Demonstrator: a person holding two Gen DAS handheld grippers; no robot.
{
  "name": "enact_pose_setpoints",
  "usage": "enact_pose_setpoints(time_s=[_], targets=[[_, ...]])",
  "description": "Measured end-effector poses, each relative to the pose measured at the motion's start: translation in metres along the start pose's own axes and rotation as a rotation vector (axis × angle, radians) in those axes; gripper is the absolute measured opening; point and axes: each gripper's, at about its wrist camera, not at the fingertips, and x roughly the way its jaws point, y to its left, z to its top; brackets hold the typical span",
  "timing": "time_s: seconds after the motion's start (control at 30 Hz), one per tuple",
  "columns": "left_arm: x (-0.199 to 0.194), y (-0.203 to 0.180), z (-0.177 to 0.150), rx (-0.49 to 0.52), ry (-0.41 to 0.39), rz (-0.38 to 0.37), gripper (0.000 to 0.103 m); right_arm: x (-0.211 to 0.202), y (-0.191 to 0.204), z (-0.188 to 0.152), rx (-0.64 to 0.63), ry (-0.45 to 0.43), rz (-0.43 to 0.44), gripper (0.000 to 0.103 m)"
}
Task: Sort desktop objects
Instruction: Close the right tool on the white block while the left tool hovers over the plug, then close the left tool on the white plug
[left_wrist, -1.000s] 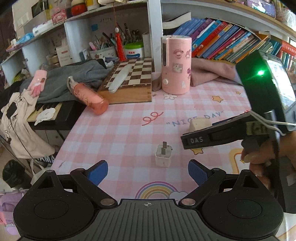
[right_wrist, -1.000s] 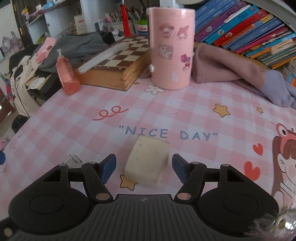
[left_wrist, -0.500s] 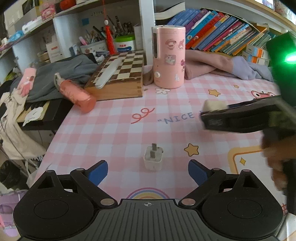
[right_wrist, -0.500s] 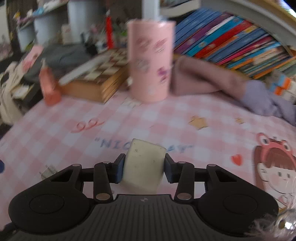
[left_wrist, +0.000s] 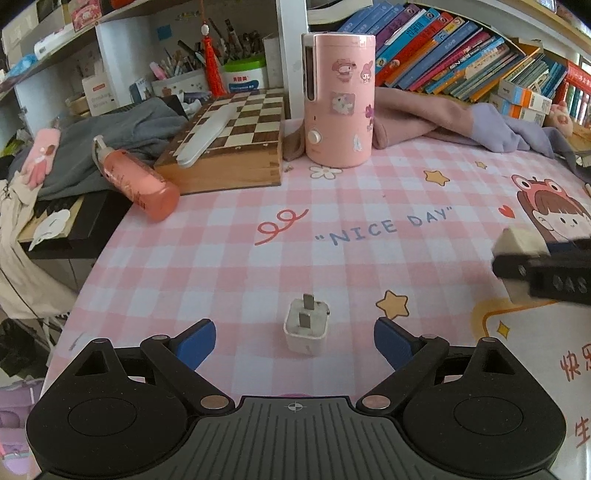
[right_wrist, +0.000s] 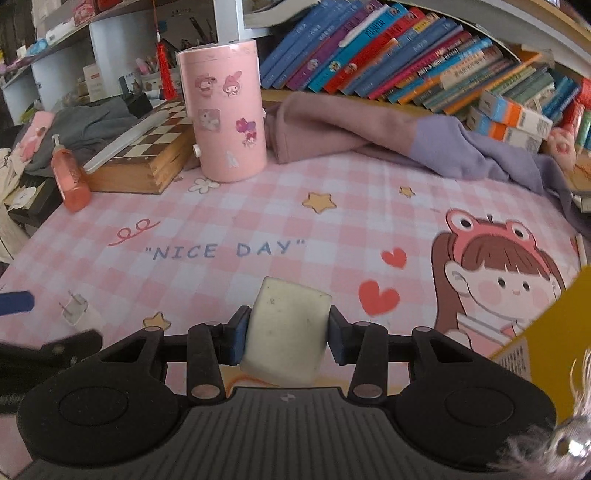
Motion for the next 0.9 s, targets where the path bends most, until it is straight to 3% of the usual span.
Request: enact_pose_setpoints(time_s=[0.2, 0.3, 0.47, 0.53, 0.63, 0.9], targets=[[0.006, -0.001, -0.001, 0.014, -0.009, -0.006, 0.092, -0.009, -0.003, -0.012, 0.015, 0.032, 0.015, 0.040], [0.011, -0.002, -0.003, 0.023, 0.005, -0.017, 0.086, -0.013, -0.001, -0.016, 0.009, 0.034, 0.024, 0.040], [0.017, -0.005, -0.001, 0.032, -0.004, -0.032, 0.062, -0.021, 0.003, -0.020, -0.023, 0.029, 0.029, 0.040], [0.021, -0.005, 0.000, 0.027, 0.002, -0.039, 0.042, -0.023, 0.003, -0.020, -0.033, 0.023, 0.023, 0.040], [0.022, -0.006, 0.000, 0.028, -0.002, -0.050, 0.025, -0.026, 0.002, -0.018, -0.043, 0.020, 0.016, 0.040], [0.013, 0.003, -0.001, -0.034, -0.017, -0.101, 0.024, -0.032, 0.002, -0.014, -0.070, -0.009, 0.008, 0.040]])
